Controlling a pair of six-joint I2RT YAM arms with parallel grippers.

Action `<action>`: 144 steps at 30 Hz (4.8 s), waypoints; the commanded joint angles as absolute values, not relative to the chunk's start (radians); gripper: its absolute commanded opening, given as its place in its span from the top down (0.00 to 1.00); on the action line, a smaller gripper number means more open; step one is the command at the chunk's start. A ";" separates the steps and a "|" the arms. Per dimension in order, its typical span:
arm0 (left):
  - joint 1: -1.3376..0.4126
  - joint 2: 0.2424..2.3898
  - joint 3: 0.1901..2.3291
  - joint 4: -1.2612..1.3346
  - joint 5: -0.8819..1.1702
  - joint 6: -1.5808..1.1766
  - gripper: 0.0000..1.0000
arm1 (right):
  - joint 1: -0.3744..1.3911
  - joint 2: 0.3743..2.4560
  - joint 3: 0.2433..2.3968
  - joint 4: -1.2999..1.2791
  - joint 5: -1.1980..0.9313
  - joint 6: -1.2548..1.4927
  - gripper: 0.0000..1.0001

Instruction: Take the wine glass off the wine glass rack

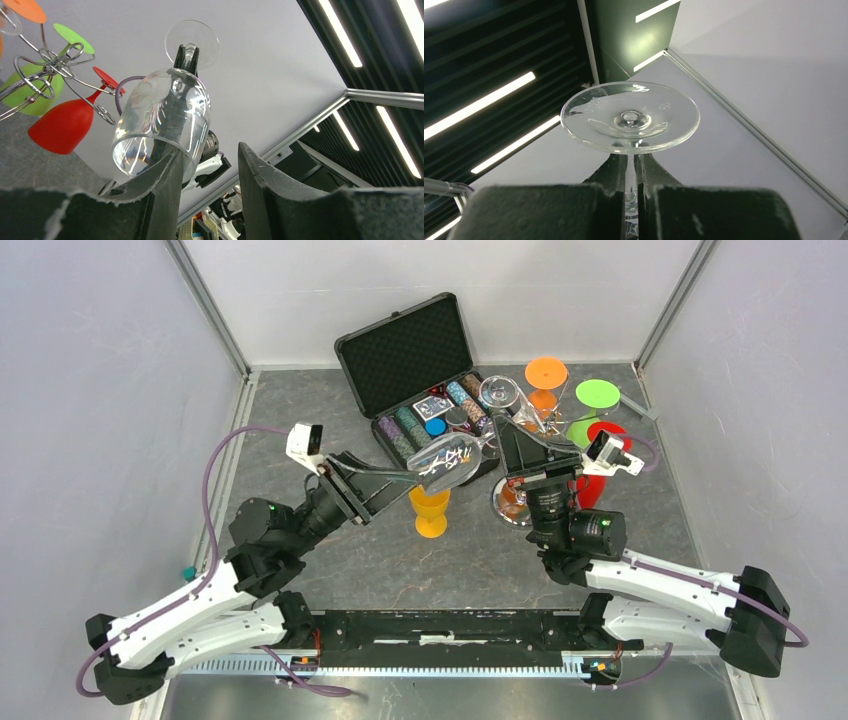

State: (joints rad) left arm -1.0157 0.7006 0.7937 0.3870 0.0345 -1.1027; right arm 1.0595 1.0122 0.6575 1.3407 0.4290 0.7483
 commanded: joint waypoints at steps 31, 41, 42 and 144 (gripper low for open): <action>-0.986 0.740 0.835 0.432 0.007 -1.022 0.98 | 1.061 1.011 0.615 1.488 0.407 0.713 0.58; -0.985 0.726 0.889 0.368 -0.214 -0.939 0.98 | 1.060 1.017 0.642 1.430 0.361 0.715 0.35; -0.985 0.731 0.900 0.371 -0.234 -0.913 0.98 | 1.060 1.017 0.648 1.416 0.361 0.717 0.32; -0.756 1.174 1.296 -0.884 -0.280 -0.304 0.33 | 0.107 1.122 1.603 -0.651 0.253 0.127 0.11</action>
